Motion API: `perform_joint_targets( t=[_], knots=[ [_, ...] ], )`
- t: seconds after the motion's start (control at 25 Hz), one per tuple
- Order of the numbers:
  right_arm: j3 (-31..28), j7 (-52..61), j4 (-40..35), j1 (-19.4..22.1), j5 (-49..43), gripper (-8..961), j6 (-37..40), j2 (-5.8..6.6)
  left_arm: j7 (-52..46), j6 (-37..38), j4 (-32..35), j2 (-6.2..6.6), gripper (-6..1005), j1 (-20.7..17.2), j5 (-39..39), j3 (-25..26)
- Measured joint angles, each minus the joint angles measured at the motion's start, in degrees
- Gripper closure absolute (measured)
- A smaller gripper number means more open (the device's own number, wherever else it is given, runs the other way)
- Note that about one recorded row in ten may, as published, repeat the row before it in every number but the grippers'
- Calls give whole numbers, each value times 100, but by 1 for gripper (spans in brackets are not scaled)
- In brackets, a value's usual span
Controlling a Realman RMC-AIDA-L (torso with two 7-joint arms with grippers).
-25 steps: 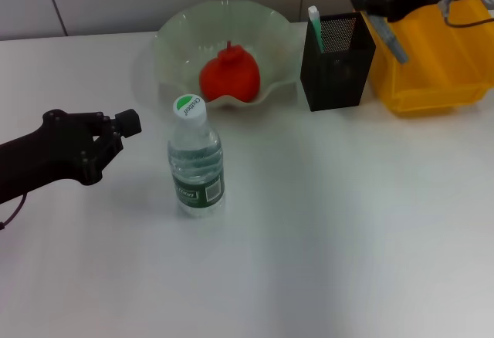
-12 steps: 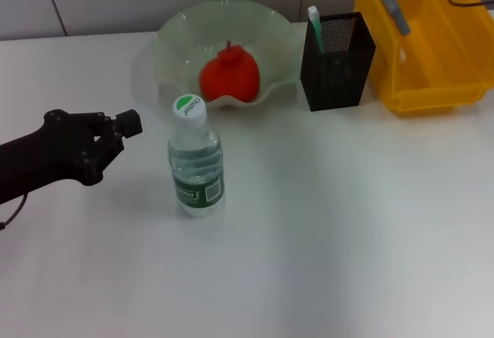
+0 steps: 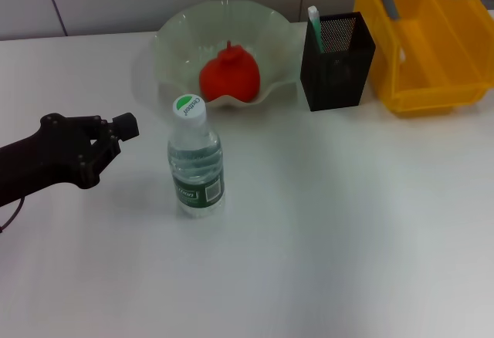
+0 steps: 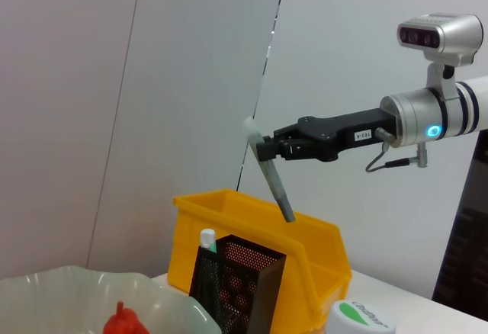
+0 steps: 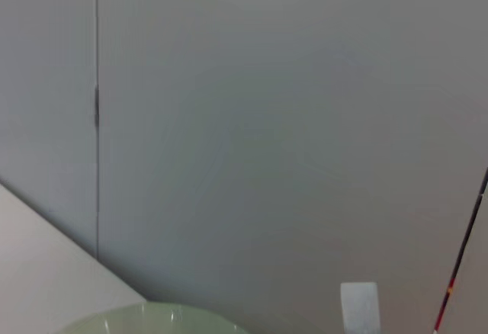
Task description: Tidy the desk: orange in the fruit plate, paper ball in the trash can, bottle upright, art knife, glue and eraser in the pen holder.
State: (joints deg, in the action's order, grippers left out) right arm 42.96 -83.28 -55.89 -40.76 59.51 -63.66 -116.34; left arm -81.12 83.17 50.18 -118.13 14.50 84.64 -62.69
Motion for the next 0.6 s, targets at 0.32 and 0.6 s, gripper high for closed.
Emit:
perform_joint_targets(
  t=[0.32, 0.6],
  knots=[
    [-131, -965, 627, -25, 707, 812, 283, 34, 9, 7, -7, 0, 914, 1, 0, 3],
    [-140, -1735, 1167, -56, 942, 812, 583, -7, 77, 7, -28, -8, 913, -8, 0, 3]
  ],
)
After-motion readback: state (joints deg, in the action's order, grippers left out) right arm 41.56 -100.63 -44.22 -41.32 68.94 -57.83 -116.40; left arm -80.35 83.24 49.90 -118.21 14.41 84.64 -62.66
